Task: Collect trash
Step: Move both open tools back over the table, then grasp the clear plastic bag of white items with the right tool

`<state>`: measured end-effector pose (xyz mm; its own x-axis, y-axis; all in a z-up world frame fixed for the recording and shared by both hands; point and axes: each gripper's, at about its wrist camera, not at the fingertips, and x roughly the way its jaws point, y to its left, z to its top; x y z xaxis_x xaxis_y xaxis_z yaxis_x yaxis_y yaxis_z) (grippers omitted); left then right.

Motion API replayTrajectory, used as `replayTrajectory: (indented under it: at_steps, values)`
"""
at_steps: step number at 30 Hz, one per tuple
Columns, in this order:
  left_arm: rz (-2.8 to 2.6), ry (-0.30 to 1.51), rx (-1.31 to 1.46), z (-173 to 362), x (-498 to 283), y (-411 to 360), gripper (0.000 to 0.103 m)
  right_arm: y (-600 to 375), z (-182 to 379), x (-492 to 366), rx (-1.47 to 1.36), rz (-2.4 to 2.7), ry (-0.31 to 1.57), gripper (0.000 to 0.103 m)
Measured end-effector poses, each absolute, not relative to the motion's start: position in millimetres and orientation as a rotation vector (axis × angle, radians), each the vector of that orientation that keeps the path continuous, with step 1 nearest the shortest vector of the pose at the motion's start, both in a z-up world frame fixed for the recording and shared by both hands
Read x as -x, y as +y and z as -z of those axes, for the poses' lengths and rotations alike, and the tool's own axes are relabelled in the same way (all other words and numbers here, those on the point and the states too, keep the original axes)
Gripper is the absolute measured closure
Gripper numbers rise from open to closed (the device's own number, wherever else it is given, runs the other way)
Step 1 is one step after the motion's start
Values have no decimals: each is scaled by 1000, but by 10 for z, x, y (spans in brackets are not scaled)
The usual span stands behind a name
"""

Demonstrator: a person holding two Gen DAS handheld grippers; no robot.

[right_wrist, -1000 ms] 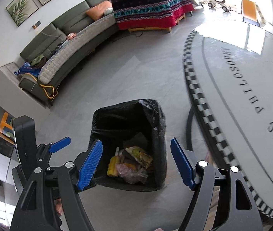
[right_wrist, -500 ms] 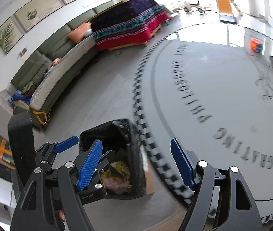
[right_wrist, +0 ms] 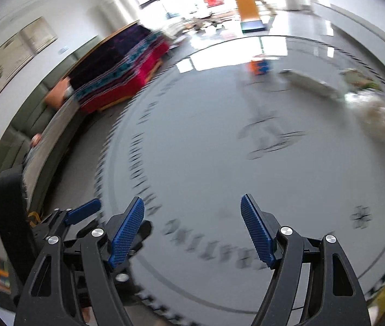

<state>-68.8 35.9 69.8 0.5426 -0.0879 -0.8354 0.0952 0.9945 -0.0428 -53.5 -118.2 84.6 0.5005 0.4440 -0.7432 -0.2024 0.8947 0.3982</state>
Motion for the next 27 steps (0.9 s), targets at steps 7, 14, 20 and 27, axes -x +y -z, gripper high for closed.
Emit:
replayTrajectory:
  at_steps: [7, 14, 20, 27]
  values:
    - [168, 1014, -13, -697, 199, -95, 6, -2012, -743, 175, -307, -217, 961, 29]
    - [193, 1045, -77, -630, -202, -536, 6, -2747, -667, -223, -318, -61, 953, 29]
    - [207, 1060, -66, -627, -540, -789, 6, -3065, -622, -530, -288, 23, 951, 29]
    - [196, 1091, -18, -617, -944, -1009, 6, -3174, -451, -872, -235, 52, 991, 29]
